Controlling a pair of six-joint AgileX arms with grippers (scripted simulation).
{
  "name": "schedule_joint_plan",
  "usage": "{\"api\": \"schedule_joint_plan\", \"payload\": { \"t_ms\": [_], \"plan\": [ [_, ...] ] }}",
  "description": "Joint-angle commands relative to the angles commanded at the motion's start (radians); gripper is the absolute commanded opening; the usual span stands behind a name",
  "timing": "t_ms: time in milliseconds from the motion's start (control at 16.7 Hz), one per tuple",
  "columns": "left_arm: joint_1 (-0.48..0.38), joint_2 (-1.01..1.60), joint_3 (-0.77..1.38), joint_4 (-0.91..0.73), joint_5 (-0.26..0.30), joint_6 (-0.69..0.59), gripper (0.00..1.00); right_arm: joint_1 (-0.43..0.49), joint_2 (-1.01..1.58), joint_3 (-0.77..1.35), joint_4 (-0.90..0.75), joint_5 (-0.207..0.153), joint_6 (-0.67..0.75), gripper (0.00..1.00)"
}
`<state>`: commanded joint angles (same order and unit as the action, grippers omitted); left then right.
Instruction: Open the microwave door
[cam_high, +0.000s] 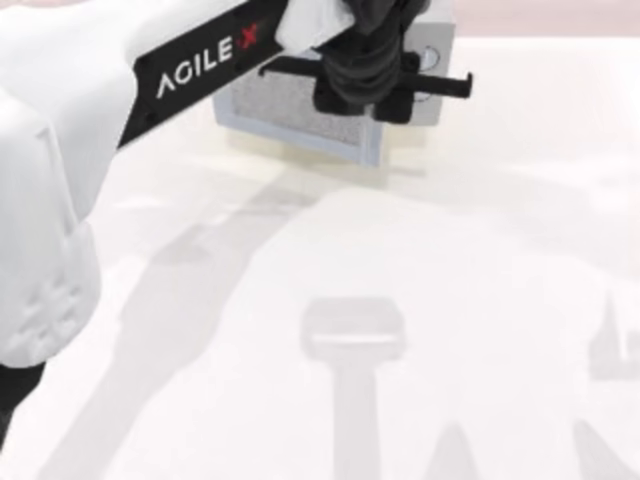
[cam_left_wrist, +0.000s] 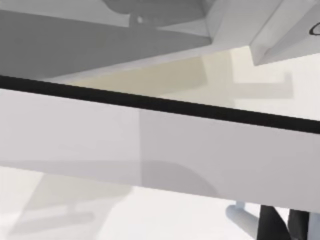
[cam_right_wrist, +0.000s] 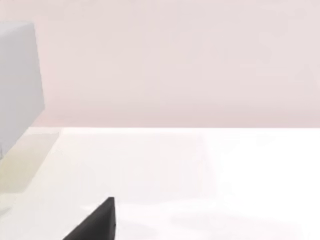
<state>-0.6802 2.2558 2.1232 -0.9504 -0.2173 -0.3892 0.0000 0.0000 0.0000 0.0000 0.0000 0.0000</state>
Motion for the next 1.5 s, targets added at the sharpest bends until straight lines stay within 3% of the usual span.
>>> {"api": "schedule_joint_plan", "payload": {
  "t_ms": [720,1200,1500],
  "plan": [
    [-0.007,0.004,-0.007,0.002,0.005,-0.001,0.0,0.0,0.0,0.0,0.0,0.0,0.0,1.0],
    [0.016,-0.114,-0.186,0.093,0.057,0.109,0.0,0.0,0.0,0.0,0.0,0.0,0.0,1.0],
    [0.016,-0.114,-0.187,0.094,0.057,0.11,0.0,0.0,0.0,0.0,0.0,0.0,0.0,1.0]
  ]
}}
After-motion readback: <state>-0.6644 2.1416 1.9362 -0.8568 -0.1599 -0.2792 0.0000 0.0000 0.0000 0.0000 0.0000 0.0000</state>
